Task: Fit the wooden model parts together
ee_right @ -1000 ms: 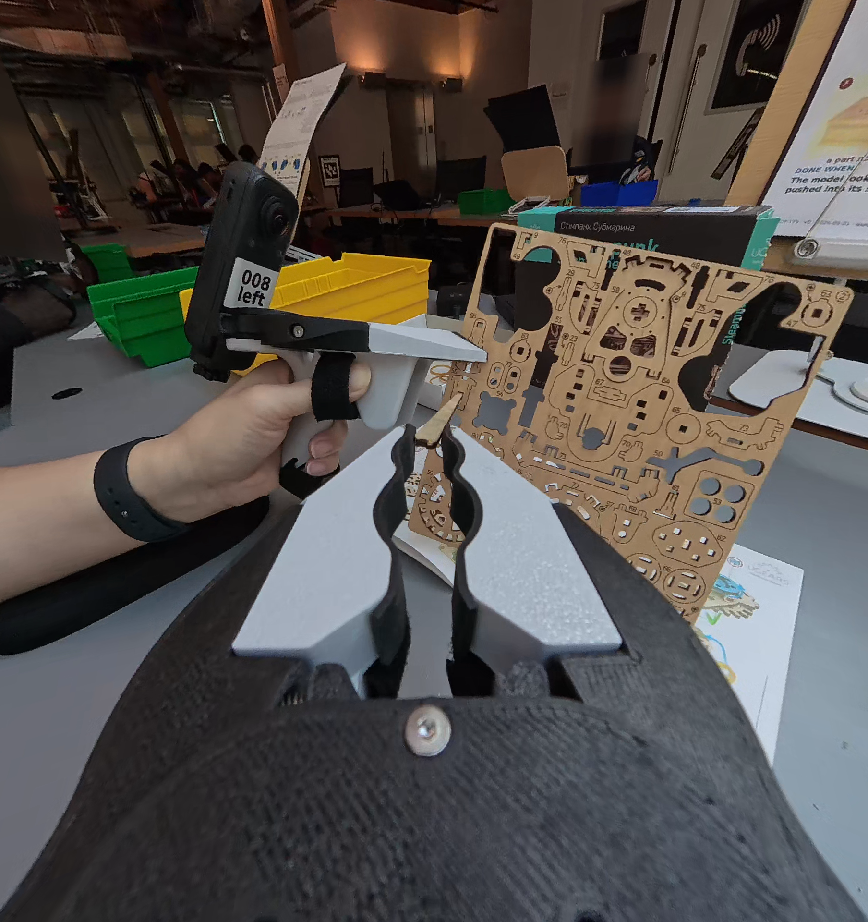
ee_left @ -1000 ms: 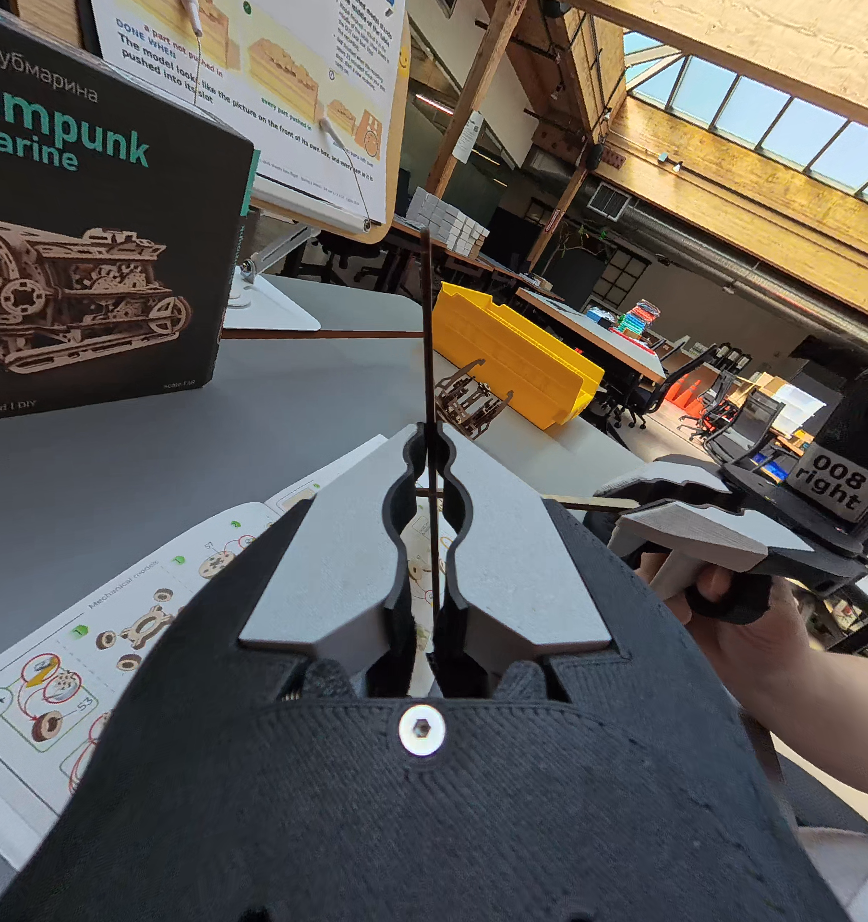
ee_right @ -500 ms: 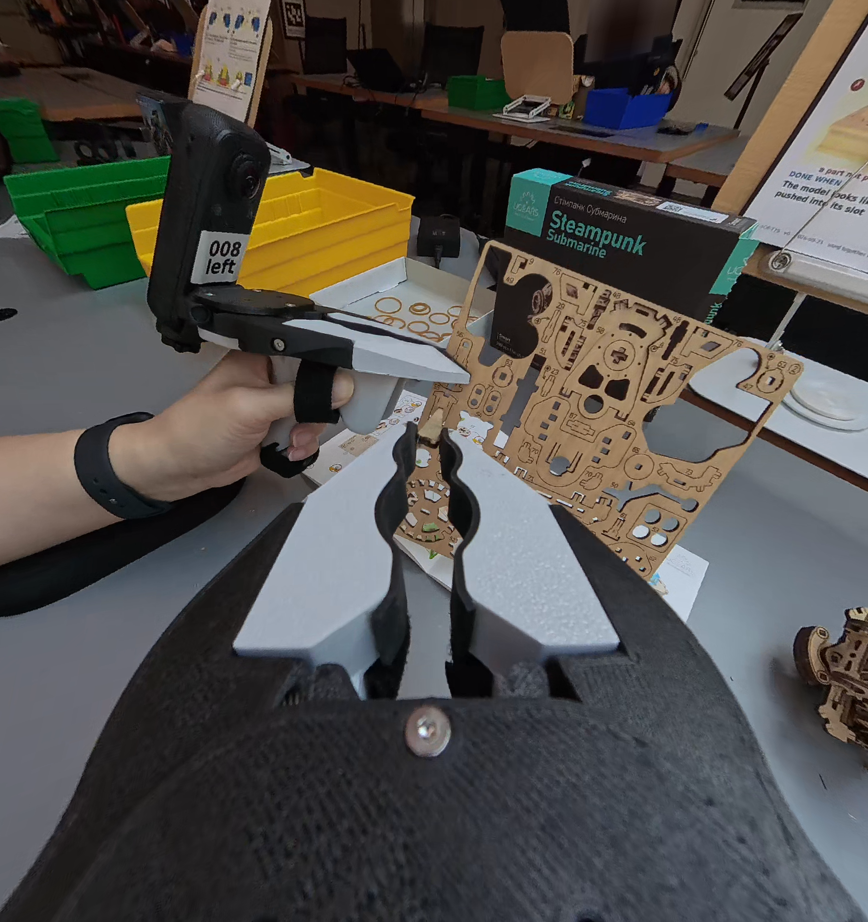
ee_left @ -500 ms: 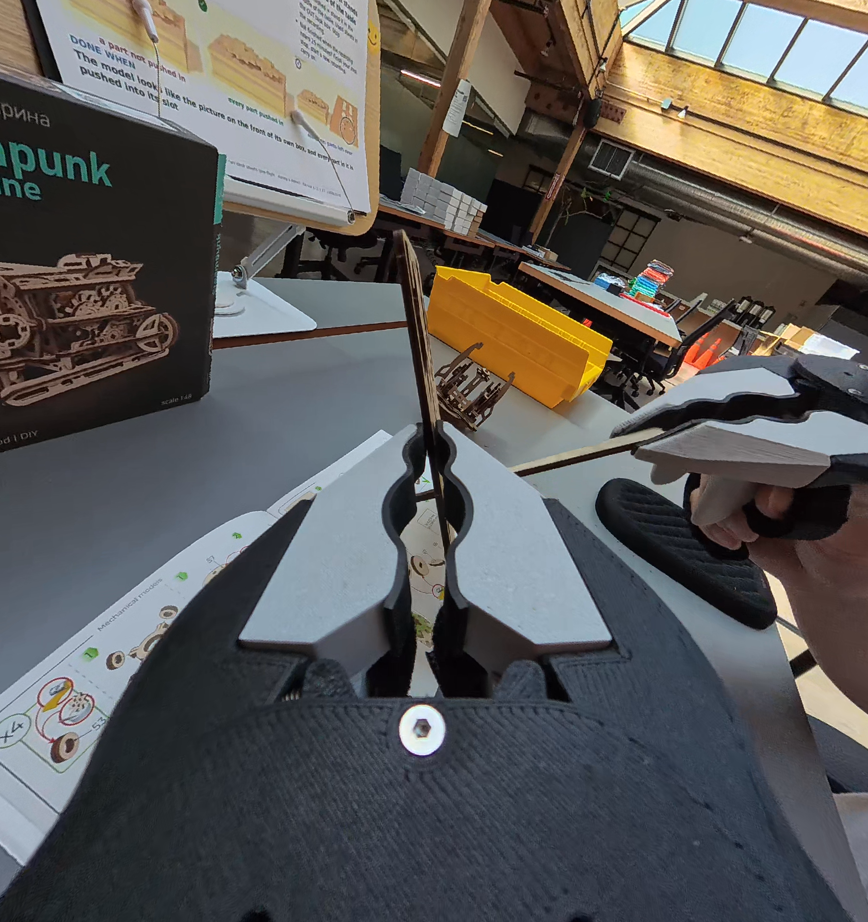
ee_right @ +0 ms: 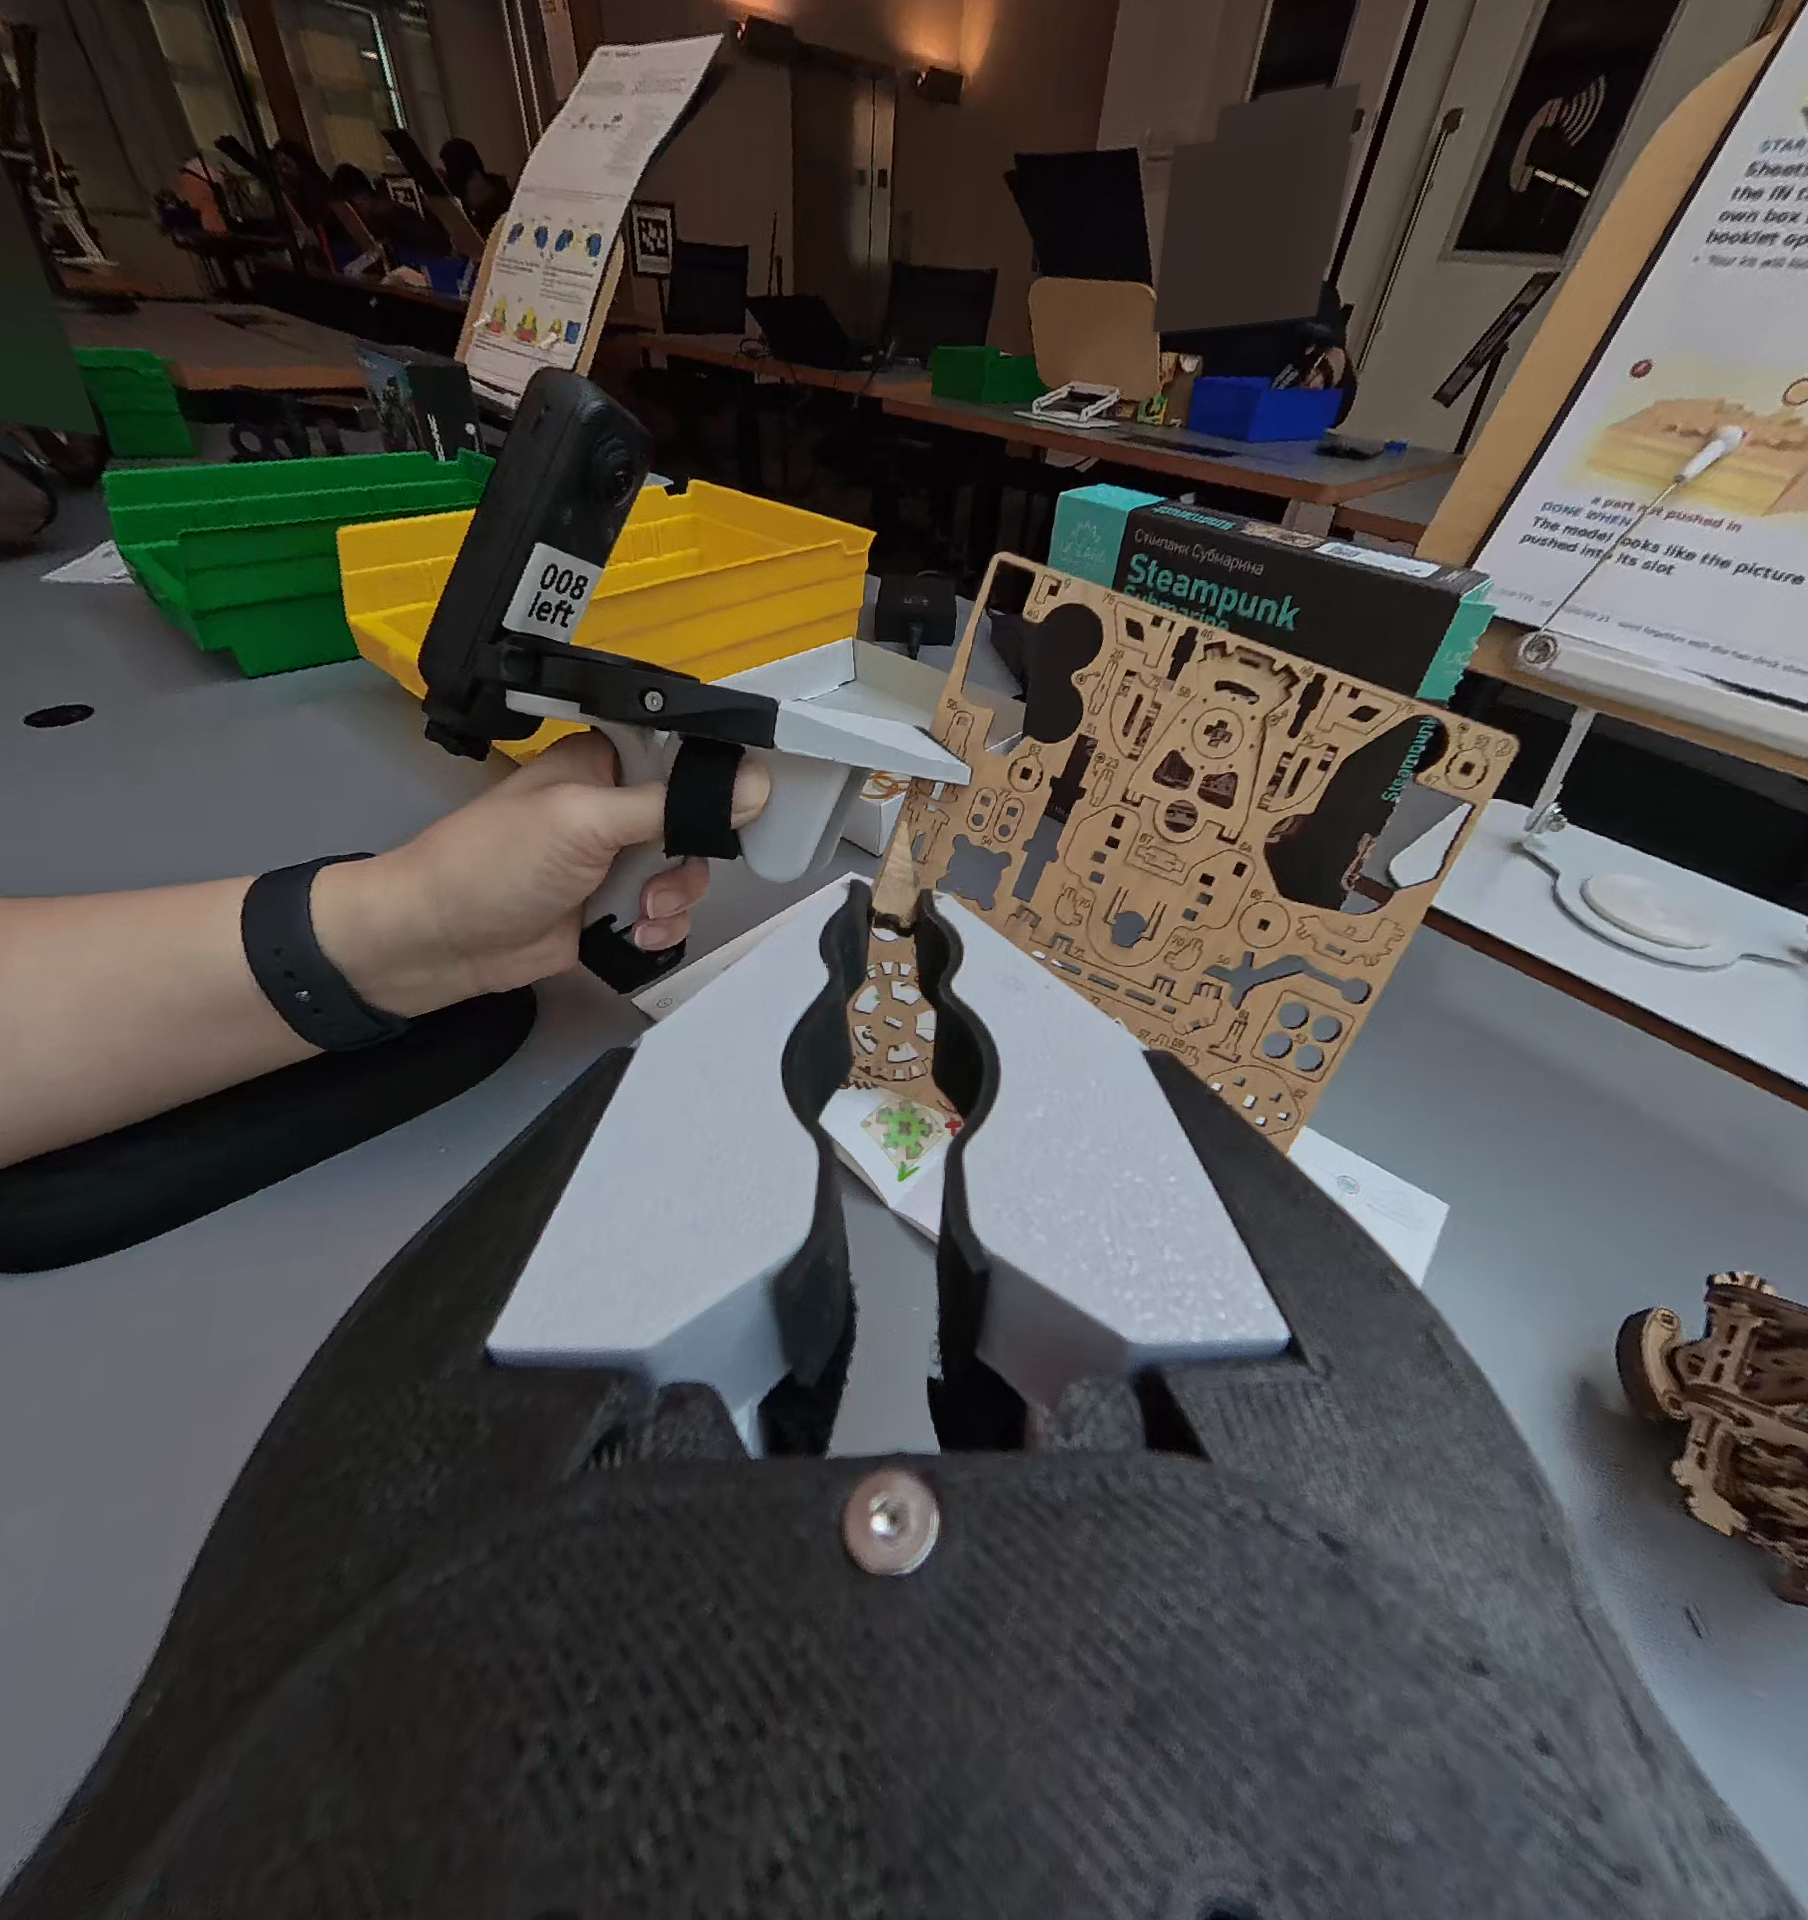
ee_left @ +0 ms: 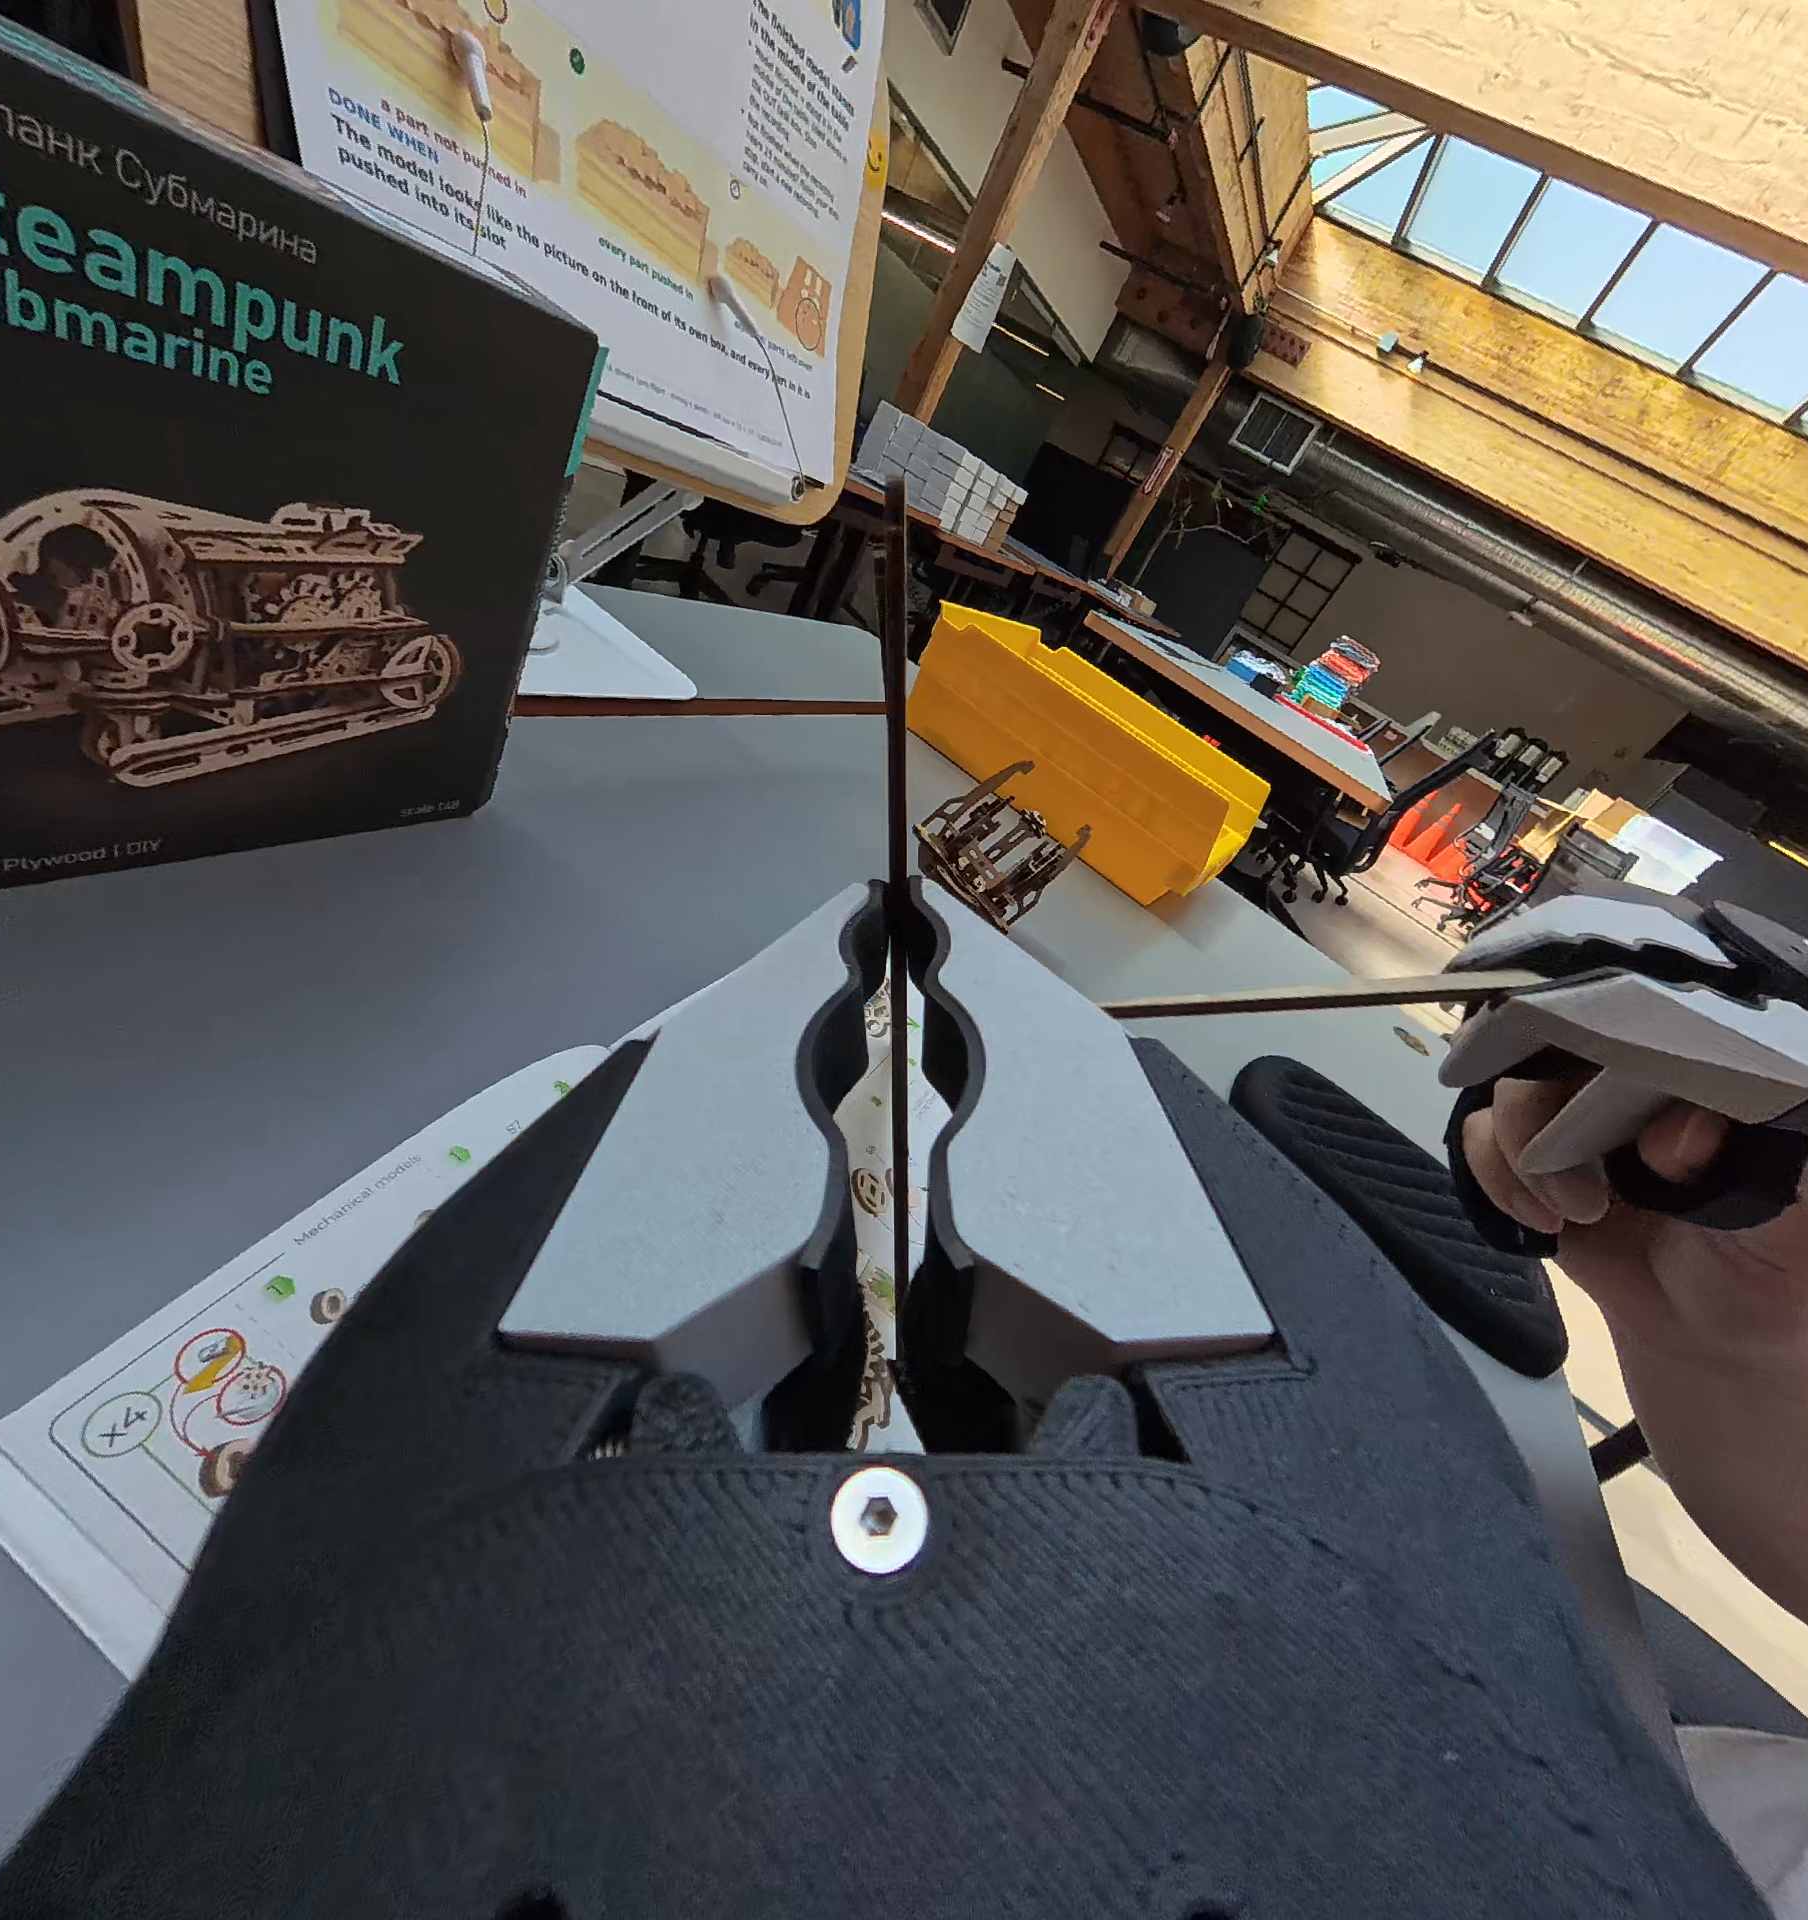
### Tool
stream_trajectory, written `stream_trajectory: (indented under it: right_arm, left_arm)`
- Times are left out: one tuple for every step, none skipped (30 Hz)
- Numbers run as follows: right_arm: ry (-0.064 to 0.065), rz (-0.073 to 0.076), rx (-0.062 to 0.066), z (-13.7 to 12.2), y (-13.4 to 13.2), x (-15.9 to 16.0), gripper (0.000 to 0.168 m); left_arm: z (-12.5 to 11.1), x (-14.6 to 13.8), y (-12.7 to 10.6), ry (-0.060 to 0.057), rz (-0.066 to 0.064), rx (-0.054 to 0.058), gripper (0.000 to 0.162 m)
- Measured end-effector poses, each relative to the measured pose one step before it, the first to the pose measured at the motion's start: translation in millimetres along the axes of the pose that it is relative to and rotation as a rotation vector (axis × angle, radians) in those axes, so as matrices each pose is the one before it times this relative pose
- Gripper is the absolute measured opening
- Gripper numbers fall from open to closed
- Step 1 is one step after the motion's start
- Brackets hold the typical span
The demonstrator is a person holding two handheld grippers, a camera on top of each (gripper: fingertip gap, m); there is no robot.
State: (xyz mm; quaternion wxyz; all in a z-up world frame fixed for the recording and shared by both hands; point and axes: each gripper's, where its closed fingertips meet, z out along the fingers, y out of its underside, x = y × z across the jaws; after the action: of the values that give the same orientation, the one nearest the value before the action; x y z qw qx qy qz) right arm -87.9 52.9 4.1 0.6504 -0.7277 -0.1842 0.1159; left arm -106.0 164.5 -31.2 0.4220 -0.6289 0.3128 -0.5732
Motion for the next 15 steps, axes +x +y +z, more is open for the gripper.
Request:
stream_trajectory:
  right_arm:
    - [0.0229, -0.0263, -0.0007, -1.54, -3.56, 5.97, 0.007]
    - [0.0157, -0.0303, -0.0031, 0.14, -2.28, 5.68, 0.007]
    - [0.0004, -0.0183, -0.0018, 1.66, -1.22, 3.56, 0.007]
    - [-0.0136, 0.0007, -0.0070, 3.00, 0.50, 1.24, 0.007]
    - [-0.0137, 0.0143, -0.0145, 4.10, 2.56, 0.89, 0.007]
    - [-0.0149, 0.0161, -0.0101, 4.05, 2.57, -0.16, 0.007]
    - [-0.0168, 0.0178, -0.0008, 3.12, 1.01, -1.44, 0.007]
    - [-0.0133, 0.0153, 0.0020, 2.55, 0.31, -1.79, 0.007]
    - [-0.0095, 0.0089, -0.0013, 2.45, 0.78, -1.71, 0.007]
    - [-0.0043, 0.0028, -0.0027, 2.28, 1.04, -1.25, 0.007]
    - [0.0014, -0.0016, -0.0017, 2.03, 1.04, -0.32, 0.007]
    - [0.0002, -0.0014, -0.0050, 1.95, 1.40, -0.19, 0.007]
    - [-0.0062, 0.0029, -0.0013, 1.80, 0.88, -0.80, 0.007]
    - [-0.0024, 0.0072, 0.0042, 1.20, 0.01, -0.02, 0.007]
    - [0.0003, 0.0048, 0.0055, 0.84, -0.39, 0.68, 0.007]
  left_arm:
    - [0.16, 0.23, 0.41, 0.0070, -0.0095, -0.0002, 0.000]
    - [0.42, 0.51, 0.57, 0.0084, -0.0106, -0.0021, 0.000]
    - [0.30, 0.10, 0.80, 0.0050, -0.0104, -0.0035, 0.000]
    - [0.09, -0.16, 0.32, 0.0011, -0.0065, 0.0004, 0.000]
    - [0.13, 0.01, 0.07, 0.0006, -0.0017, 0.0020, 0.000]
    - [0.02, -0.03, -0.04, -0.0015, 0.0021, -0.0008, 0.000]
    - [-0.11, -0.08, 0.09, -0.0031, 0.0048, -0.0020, 0.000]
    - [-0.04, 0.05, -0.02, -0.0032, 0.0053, -0.0006, 0.000]
    - [0.06, 0.19, 0.02, -0.0013, 0.0038, 0.0007, 0.000]
    - [0.07, 0.48, -0.10, 0.0002, 0.0019, 0.0006, 0.000]
    - [0.06, 0.16, -0.03, -0.0006, 0.0019, 0.0000, 0.000]
    - [-0.04, -0.09, 0.03, -0.0010, 0.0024, -0.0002, 0.000]
    - [0.05, 0.19, -0.03, 0.0000, 0.0014, -0.0003, 0.000]
    - [-0.01, 0.16, 0.03, 0.0011, -0.0002, -0.0002, 0.000]
    - [0.02, 0.25, -0.12, 0.0013, -0.0004, 0.0002, 0.000]
